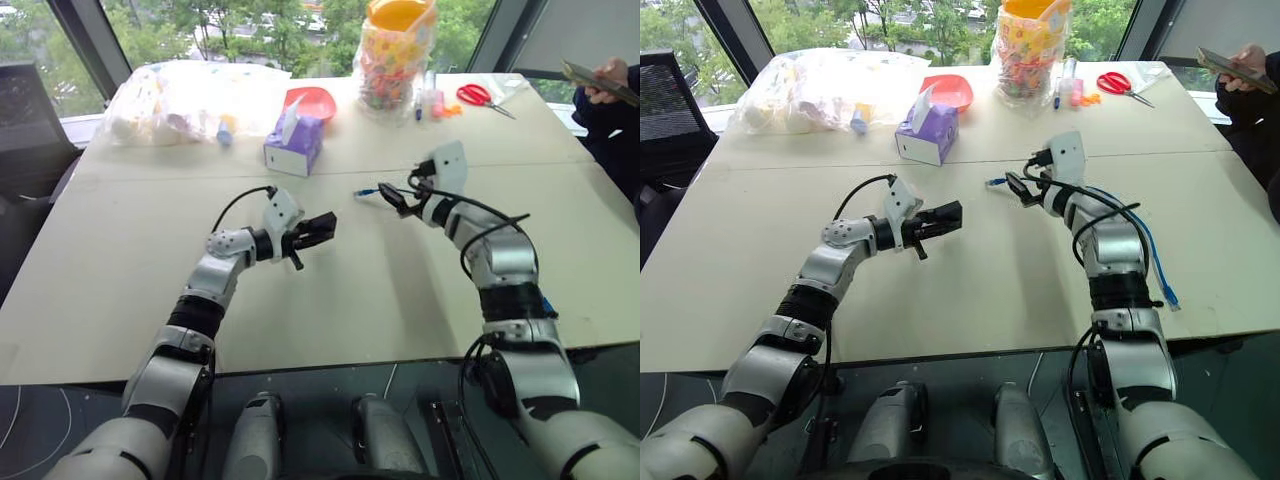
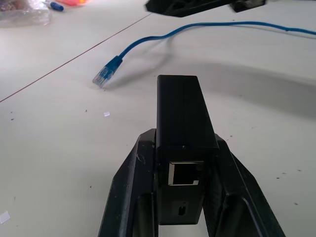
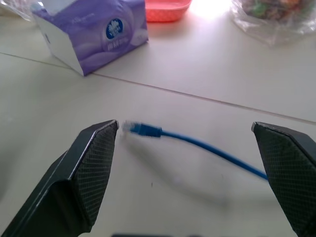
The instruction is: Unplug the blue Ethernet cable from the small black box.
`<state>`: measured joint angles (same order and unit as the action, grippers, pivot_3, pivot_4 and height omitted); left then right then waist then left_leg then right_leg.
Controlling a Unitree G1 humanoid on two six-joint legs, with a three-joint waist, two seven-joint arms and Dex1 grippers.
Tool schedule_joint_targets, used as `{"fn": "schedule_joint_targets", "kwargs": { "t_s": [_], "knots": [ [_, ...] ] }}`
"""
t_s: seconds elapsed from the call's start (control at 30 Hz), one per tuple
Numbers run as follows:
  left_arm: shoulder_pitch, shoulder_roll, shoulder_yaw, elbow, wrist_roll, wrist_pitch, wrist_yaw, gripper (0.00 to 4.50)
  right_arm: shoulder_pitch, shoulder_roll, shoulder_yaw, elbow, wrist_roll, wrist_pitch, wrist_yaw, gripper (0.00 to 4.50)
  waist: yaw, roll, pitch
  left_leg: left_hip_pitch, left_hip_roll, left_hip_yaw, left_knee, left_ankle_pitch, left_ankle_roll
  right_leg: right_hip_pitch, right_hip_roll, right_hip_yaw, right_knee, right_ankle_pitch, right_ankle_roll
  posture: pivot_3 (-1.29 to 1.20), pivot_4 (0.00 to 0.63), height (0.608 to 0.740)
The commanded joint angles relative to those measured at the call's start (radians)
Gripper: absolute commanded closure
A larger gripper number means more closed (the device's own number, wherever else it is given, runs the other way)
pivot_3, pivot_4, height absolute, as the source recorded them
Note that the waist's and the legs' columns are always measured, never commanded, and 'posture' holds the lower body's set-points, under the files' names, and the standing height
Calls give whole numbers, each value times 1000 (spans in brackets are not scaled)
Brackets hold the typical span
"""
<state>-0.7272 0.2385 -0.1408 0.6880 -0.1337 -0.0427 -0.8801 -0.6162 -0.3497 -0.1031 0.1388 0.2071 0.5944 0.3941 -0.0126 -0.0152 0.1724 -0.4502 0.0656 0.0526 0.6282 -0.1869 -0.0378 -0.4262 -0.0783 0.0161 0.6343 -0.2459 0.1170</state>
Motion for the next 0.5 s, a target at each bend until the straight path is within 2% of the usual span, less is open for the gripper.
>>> {"fn": "schedule_joint_targets", "kwargs": {
  "t_s": [0.03,0.07,0.17,0.27,0.5],
  "knots": [
    [-23,1,20,68,15,-68,2,1793,48,3,-23,-194,34,87,-38,0,-3,0,0,0,0,0,0,0,0,0,0,0,0,0,0,0,150,735],
    [-23,3,23,79,14,-75,-2,1273,63,4,-24,-223,38,104,-45,0,-3,0,0,0,0,0,1,0,0,0,0,0,0,0,0,0,150,735],
    [-15,16,37,73,3,-77,-16,122,111,4,-20,-308,49,159,-57,0,0,0,0,0,0,0,1,0,0,0,0,0,0,0,-1,0,150,735],
    [-2,34,52,29,-16,-45,-37,56,140,-7,-4,-359,56,191,-52,0,1,0,0,0,0,0,1,0,0,0,0,0,0,0,-1,0,150,735],
    [156,144,109,-323,-127,180,-91,56,223,-68,20,-535,140,305,38,0,-2,0,0,0,0,0,0,0,0,0,0,0,0,0,-1,0,150,735]
  ]
}}
